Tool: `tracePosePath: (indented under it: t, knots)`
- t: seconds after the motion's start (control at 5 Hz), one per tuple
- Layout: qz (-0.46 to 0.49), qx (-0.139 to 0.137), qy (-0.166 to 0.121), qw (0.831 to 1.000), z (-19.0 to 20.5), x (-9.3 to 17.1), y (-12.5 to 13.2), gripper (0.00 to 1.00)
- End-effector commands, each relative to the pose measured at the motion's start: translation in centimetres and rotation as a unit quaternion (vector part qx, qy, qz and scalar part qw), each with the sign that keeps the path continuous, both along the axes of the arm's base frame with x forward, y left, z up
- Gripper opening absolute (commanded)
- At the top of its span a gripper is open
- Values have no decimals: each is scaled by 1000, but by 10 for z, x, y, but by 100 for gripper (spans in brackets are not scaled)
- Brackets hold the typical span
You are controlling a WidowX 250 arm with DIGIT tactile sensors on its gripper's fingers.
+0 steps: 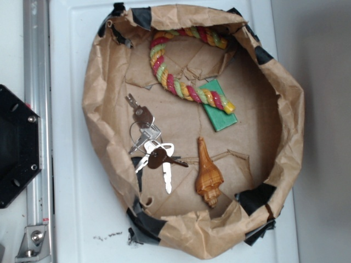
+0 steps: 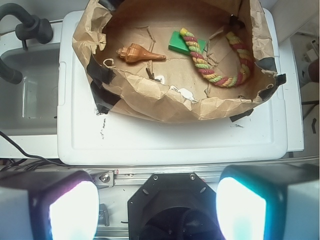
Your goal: Grab the shell.
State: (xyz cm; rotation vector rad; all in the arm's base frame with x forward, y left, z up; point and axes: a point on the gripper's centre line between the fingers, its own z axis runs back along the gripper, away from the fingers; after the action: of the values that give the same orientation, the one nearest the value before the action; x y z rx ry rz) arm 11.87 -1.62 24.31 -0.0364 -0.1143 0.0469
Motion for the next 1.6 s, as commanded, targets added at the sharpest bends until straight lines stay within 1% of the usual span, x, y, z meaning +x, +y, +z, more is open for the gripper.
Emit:
tracePosePath:
  t: [0.0,0.2,0.4,0.6,0.8,1.0,1.2,1.4]
  knots:
    - [0,0,0,1000,0,0,0,100]
    - [-70,31,-28,997,-38,50,11,100]
    - [-129,24,-60,989,-54,103,13,100]
    - [-210,15,-84,974,-76,139,1,100]
    - [-226,10,-72,971,-93,159,4,100]
    - [-252,14,-80,964,-109,170,6,100]
    - [-312,46,-79,946,-145,171,-1,100]
    - [-380,49,-99,918,-161,161,-20,100]
